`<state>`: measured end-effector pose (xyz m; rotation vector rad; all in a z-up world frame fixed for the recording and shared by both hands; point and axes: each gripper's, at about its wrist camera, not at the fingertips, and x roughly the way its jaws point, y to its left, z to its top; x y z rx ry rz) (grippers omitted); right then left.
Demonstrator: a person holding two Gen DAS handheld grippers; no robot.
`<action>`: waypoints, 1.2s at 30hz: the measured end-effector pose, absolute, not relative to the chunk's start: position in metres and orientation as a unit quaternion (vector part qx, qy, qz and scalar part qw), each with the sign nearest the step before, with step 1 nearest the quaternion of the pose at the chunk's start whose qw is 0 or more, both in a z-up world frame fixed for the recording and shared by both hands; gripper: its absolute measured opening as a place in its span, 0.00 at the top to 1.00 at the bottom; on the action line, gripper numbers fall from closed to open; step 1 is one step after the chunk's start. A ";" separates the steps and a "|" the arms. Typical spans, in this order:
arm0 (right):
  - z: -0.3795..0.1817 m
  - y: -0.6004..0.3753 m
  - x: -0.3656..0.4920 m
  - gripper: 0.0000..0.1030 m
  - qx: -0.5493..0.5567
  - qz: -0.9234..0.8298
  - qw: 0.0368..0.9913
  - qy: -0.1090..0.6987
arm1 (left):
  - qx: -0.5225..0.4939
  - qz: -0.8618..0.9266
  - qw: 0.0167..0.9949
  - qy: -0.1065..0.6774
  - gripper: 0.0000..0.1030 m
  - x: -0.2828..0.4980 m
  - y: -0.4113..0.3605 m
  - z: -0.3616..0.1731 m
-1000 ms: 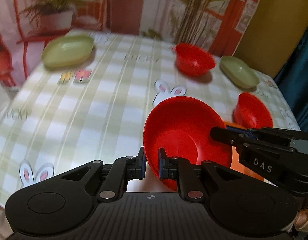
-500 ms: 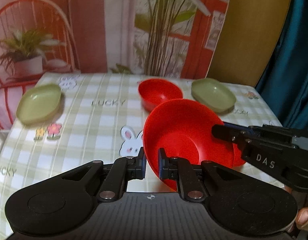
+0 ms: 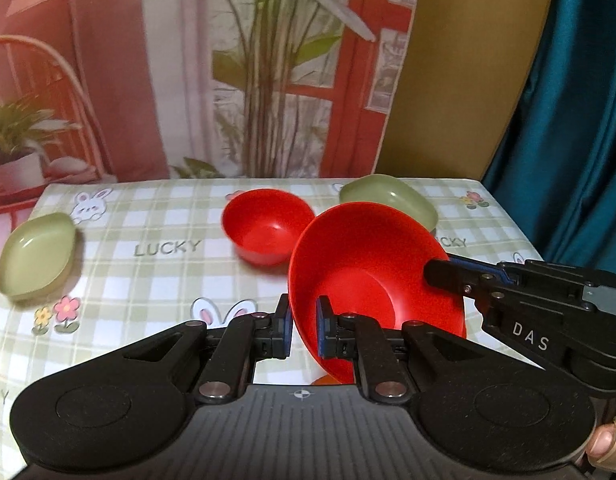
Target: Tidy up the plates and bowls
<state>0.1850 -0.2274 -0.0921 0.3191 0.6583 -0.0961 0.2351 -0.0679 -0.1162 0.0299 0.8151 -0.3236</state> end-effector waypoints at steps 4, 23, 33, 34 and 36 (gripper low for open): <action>-0.095 -0.239 0.183 0.95 0.157 -0.057 0.931 0.326 | 0.021 -0.166 0.904 0.394 0.87 0.238 -0.081 -0.119; -0.123 -0.279 0.172 0.95 0.183 -0.083 0.915 0.351 | 0.052 -0.195 0.889 0.411 0.87 0.256 -0.122 -0.148; -0.129 -0.291 0.169 0.95 0.192 -0.087 0.911 0.355 | 0.059 -0.199 0.886 0.414 0.87 0.263 -0.135 -0.155; -0.130 -0.292 0.169 0.95 0.193 -0.088 0.910 0.356 | 0.060 -0.200 0.886 0.414 0.87 0.264 -0.136 -0.154; -0.132 -0.294 0.168 0.95 0.196 -0.089 0.909 0.358 | 0.064 -0.201 0.885 0.414 0.87 0.264 -0.138 -0.155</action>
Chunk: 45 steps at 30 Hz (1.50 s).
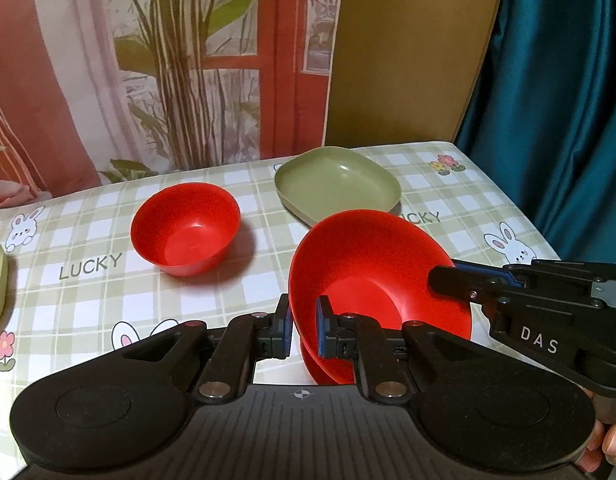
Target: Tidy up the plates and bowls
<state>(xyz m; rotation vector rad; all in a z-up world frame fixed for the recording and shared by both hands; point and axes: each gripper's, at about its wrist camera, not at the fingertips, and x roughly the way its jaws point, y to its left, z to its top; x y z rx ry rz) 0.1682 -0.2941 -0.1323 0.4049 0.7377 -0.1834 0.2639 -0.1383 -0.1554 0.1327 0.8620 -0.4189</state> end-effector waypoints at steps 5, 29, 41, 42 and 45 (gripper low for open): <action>-0.138 -0.297 0.168 0.95 0.202 -0.093 0.905 0.363 | 0.073 -0.202 0.882 0.420 0.87 0.266 -0.144 -0.161; -0.173 -0.306 0.169 0.94 0.219 -0.106 0.885 0.398 | 0.122 -0.201 0.868 0.438 0.87 0.274 -0.167 -0.195; -0.178 -0.306 0.168 0.94 0.216 -0.110 0.881 0.406 | 0.148 -0.204 0.869 0.426 0.86 0.273 -0.174 -0.198; -0.178 -0.305 0.168 0.94 0.216 -0.110 0.881 0.406 | 0.148 -0.204 0.869 0.426 0.86 0.273 -0.174 -0.197; -0.178 -0.304 0.168 0.94 0.214 -0.111 0.881 0.408 | 0.142 -0.200 0.867 0.433 0.79 0.276 -0.173 -0.198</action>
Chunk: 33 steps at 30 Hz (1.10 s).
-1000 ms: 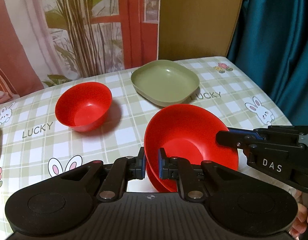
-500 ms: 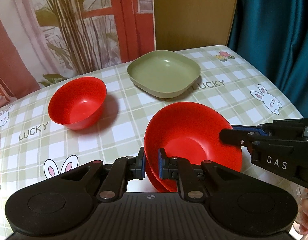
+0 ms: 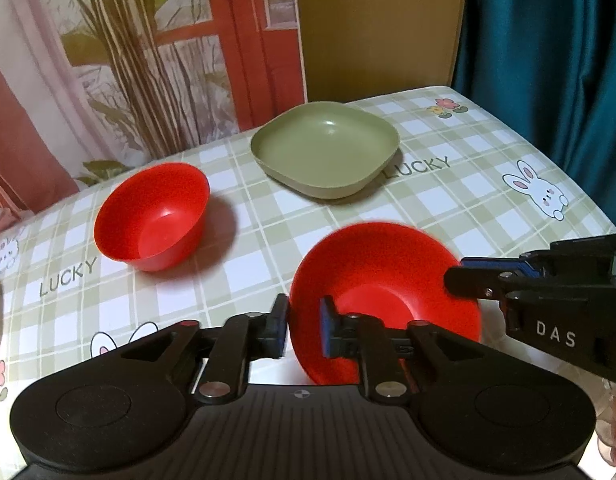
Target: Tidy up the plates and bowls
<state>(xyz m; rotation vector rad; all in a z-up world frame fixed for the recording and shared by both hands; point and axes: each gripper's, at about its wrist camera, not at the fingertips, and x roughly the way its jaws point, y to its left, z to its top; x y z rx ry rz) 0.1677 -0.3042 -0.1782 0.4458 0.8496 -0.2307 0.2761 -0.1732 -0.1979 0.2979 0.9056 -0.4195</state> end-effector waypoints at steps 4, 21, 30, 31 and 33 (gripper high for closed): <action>-0.178 -0.304 0.167 0.94 0.214 -0.111 0.880 0.409 | 0.132 -0.194 0.867 0.440 0.79 0.279 -0.168 -0.200; -0.153 -0.300 0.160 0.84 0.207 -0.109 0.894 0.383 | 0.095 -0.169 0.887 0.420 0.62 0.276 -0.106 -0.172; -0.133 -0.297 0.165 0.77 0.204 -0.096 0.904 0.363 | 0.042 -0.161 0.912 0.375 0.62 0.270 -0.054 -0.142; -0.132 -0.298 0.166 0.77 0.203 -0.094 0.905 0.362 | 0.037 -0.158 0.915 0.369 0.62 0.268 -0.048 -0.138; -0.128 -0.297 0.169 0.76 0.196 -0.093 0.906 0.363 | 0.032 -0.150 0.919 0.363 0.62 0.267 -0.037 -0.132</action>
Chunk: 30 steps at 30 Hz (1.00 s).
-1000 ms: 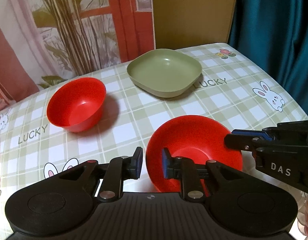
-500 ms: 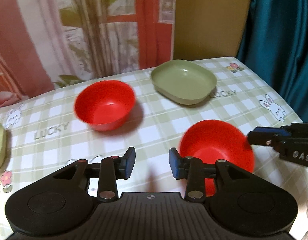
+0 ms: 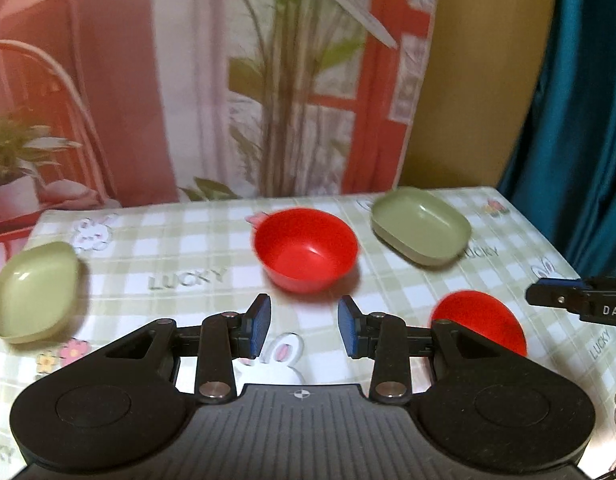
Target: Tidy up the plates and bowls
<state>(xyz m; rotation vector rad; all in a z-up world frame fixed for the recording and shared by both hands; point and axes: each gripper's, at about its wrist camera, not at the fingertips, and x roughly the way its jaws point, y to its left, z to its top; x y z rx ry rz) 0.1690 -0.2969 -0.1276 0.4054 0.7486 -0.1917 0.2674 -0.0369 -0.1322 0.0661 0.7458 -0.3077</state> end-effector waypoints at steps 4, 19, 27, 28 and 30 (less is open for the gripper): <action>-0.118 -0.295 0.173 0.76 0.183 -0.090 0.910 0.362 | 0.043 -0.135 0.923 0.358 0.62 0.264 -0.022 -0.123; -0.079 -0.283 0.202 0.73 0.179 -0.055 0.920 0.344 | 0.067 -0.113 0.932 0.339 0.62 0.252 0.026 -0.080; -0.081 -0.270 0.239 0.73 0.169 -0.037 0.920 0.350 | 0.048 -0.115 0.934 0.336 0.57 0.274 0.027 -0.081; -0.082 -0.268 0.244 0.73 0.168 -0.035 0.920 0.353 | 0.045 -0.116 0.933 0.339 0.57 0.278 0.025 -0.084; -0.088 -0.265 0.255 0.73 0.167 -0.030 0.918 0.360 | 0.042 -0.116 0.930 0.346 0.57 0.287 0.022 -0.091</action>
